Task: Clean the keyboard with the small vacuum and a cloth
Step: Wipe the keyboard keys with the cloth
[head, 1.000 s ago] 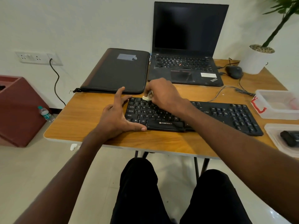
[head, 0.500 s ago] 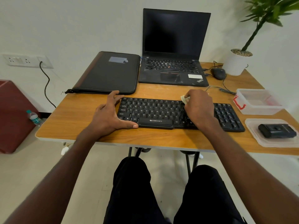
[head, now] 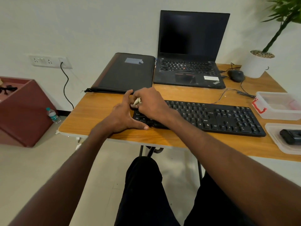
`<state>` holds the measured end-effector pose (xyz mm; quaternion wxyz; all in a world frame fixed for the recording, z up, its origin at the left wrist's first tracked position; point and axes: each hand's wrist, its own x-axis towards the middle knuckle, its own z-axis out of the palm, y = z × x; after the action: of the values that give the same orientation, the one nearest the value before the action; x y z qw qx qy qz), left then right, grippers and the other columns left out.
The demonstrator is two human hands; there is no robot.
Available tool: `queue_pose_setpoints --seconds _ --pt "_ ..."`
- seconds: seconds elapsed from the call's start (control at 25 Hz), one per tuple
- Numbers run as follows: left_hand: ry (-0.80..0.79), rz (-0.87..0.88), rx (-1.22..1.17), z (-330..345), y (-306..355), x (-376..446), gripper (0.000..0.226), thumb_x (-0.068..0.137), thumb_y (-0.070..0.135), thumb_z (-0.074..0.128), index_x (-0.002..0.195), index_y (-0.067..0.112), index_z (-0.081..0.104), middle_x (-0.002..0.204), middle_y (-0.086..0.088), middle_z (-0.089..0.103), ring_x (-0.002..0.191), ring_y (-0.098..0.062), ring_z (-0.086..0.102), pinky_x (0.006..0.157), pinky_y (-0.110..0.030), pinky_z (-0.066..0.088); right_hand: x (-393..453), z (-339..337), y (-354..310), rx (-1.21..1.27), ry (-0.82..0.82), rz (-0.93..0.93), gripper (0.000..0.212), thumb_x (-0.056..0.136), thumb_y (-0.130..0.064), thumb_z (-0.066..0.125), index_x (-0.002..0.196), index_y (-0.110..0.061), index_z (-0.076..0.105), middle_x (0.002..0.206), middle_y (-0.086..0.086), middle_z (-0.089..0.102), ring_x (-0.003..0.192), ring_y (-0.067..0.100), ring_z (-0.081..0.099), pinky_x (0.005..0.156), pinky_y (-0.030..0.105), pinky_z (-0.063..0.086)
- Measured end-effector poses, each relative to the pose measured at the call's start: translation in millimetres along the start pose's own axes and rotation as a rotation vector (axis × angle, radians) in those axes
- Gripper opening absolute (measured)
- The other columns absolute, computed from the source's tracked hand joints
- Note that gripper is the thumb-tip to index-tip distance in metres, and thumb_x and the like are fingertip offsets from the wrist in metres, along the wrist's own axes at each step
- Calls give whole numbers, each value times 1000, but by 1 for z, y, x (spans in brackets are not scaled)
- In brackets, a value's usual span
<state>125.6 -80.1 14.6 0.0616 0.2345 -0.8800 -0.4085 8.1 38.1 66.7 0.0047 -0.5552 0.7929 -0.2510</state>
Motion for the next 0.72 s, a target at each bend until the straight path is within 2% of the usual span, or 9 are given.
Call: queue_pose_setpoints --seconds 0.08,0.16,0.24,0.32,0.48,0.64,0.72 --pt "42 36 32 4 -2 0 159 49 66 101 165 43 -5 153 4 52 148 -30 44 123 -59 35 -14 9 -6 53 5 -27 23 81 -3 75 97 -20 78 92 -4 75 84 12 68 74 29 56" --pt "31 87 46 3 -3 1 157 51 63 100 167 34 -3 151 12 50 147 -24 45 126 -56 31 -32 10 -3 147 54 20 29 80 0 77 100 -21 79 96 -3 77 84 8 67 76 30 59" --pt "23 103 45 2 -1 2 158 47 71 97 166 35 0 164 14 40 153 -21 37 128 -55 27 -52 5 8 176 81 70 31 81 -3 80 105 -22 79 103 -4 77 95 11 69 86 34 59" --pt "24 91 48 2 -2 2 156 43 75 95 163 39 3 167 13 36 154 -22 34 128 -55 28 -75 1 21 156 86 69 30 83 -5 79 104 -25 79 106 -8 76 102 14 66 92 37 54" --pt "6 69 33 0 -5 3 153 38 82 93 159 48 6 168 14 34 155 -24 33 126 -59 30 -115 -14 43 36 99 72 32 85 -2 77 104 -26 79 107 -11 74 97 15 59 86 36 50" --pt "-24 67 -16 0 -3 1 154 35 80 95 160 45 11 170 10 32 157 -19 29 128 -55 29 -145 -39 80 21 205 187 33 83 0 80 105 -25 79 110 -9 74 101 15 64 92 42 54" --pt "-30 68 -38 0 -2 1 154 35 78 96 161 43 14 170 9 31 157 -18 28 128 -53 29 -156 -47 91 12 226 221 31 84 -3 80 107 -24 79 113 -8 73 104 12 64 94 41 55"
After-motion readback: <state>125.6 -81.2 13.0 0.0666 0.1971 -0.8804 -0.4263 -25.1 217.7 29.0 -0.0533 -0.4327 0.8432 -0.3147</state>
